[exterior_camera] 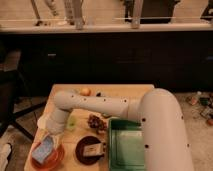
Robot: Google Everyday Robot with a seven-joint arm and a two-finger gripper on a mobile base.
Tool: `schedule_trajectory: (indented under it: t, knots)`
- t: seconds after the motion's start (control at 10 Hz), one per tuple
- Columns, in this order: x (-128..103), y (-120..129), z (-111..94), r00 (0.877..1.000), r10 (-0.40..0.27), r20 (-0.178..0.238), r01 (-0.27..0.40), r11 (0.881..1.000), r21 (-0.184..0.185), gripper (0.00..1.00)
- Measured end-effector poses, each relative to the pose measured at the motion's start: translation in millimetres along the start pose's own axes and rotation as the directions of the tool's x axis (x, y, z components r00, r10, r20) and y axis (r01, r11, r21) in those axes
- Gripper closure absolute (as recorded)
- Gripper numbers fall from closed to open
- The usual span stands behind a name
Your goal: Place sponge in red bowl
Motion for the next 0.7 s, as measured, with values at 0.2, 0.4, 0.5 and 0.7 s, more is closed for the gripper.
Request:
schedule_trajectory:
  t: [0.2, 0.4, 0.5, 0.7]
  knots:
    - [0.0, 0.0, -0.1, 1.0, 0.0, 0.0, 0.0, 1.0, 0.0, 0.98]
    - [0.1, 0.0, -0.1, 1.0, 0.0, 0.0, 0.0, 1.0, 0.0, 0.98]
    - [0.2, 0.1, -0.2, 1.0, 0.0, 0.0, 0.0, 1.0, 0.0, 0.98]
    - [0.2, 0.2, -0.2, 1.0, 0.001, 0.0, -0.001, 1.0, 0.0, 0.98]
